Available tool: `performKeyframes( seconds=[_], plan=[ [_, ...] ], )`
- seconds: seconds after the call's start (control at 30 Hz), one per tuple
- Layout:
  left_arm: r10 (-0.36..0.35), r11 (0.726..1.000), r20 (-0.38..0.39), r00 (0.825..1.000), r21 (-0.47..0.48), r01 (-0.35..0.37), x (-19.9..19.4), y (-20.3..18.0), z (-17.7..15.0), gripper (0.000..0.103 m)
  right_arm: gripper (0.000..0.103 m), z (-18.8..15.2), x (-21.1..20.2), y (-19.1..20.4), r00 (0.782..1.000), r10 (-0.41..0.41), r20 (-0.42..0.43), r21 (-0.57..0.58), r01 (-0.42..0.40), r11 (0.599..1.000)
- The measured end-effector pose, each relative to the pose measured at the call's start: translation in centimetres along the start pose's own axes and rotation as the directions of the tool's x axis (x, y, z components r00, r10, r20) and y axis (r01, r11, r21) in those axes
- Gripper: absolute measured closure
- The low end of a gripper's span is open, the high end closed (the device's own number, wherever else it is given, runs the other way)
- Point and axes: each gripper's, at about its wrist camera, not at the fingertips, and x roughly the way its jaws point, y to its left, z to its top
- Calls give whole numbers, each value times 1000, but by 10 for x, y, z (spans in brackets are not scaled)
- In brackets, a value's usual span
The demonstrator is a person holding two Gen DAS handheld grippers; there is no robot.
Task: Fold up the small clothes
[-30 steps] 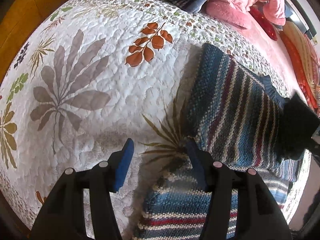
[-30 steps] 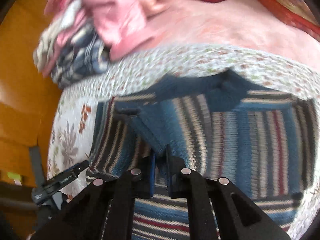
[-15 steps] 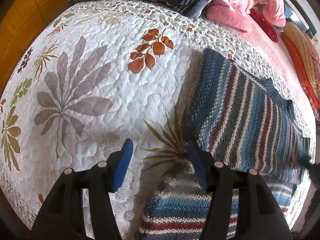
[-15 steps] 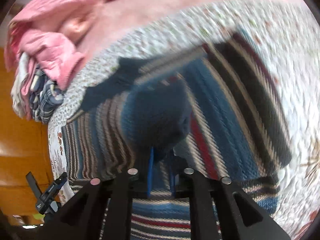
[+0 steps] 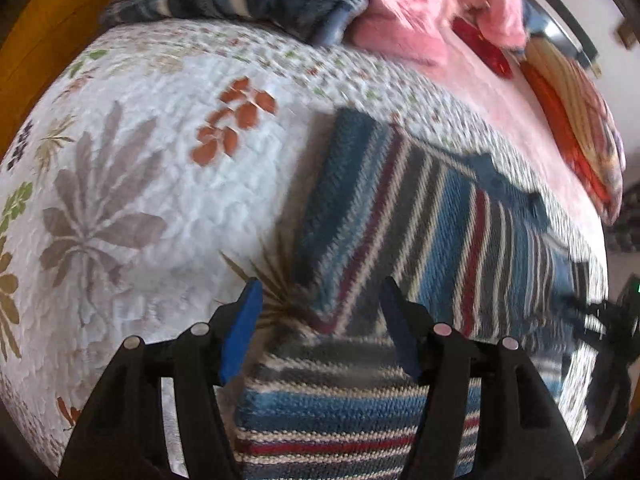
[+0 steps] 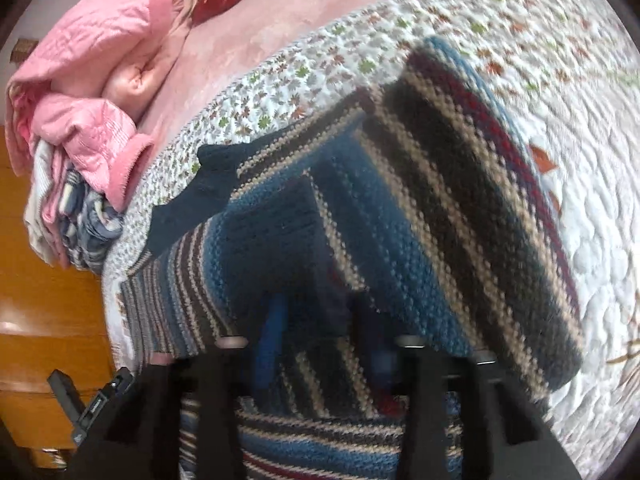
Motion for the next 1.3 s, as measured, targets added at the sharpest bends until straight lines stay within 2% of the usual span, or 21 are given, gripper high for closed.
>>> performKeyframes(
  seconds=[0.03,0.07,0.1,0.23,0.4,0.53,0.63,0.7,0.77,0.8,0.9,1.03,1.17,1.3],
  plan=[
    [6,1000,-11,1000,17,-6,3,-2,-2,42,87,0,-2,3,1000,-21,1,-20,21,1000],
    [16,999,-26,1000,36,-15,7,-5,-4,41,93,0,-5,4,1000,-21,2,-33,21,999],
    [22,999,-35,999,45,-21,9,-5,-6,41,94,-2,-10,6,1000,2,-1,-45,-2,999],
    [32,998,-62,998,55,-29,16,-5,-9,41,94,-6,-24,9,1000,-6,4,-85,6,996],
    [39,998,-83,996,53,-34,22,-5,-11,38,93,-7,3,-2,994,-102,-29,-91,99,991],
    [47,997,-92,995,58,-42,22,-3,-11,37,93,-11,6,0,991,-136,1,-111,135,985],
    [48,997,-99,994,57,-43,11,-3,-13,38,81,-19,-9,5,988,-151,25,-129,153,980],
    [49,997,-98,994,70,-42,-2,-7,-16,38,73,-27,-25,5,991,-125,38,-142,129,981],
    [72,992,-108,992,108,-60,-19,-11,-23,36,70,-42,-48,4,994,-102,48,-168,109,980],
    [74,991,-112,991,116,-61,-26,-11,-28,36,64,-49,-58,2,994,-104,47,-180,110,978],
    [48,993,-119,992,116,-34,-53,-10,-47,30,57,-82,-93,-6,994,-98,43,-226,105,969],
    [39,993,-165,986,119,-19,-78,-3,-98,27,45,-132,-124,-24,995,-88,41,-254,95,963],
    [36,995,-225,974,100,-13,-85,7,-148,27,44,-184,-122,-54,996,-85,-28,-218,77,973],
    [76,994,-269,960,101,-51,-82,19,-195,27,44,-232,-117,-79,988,-140,-71,-214,122,969]
  ],
)
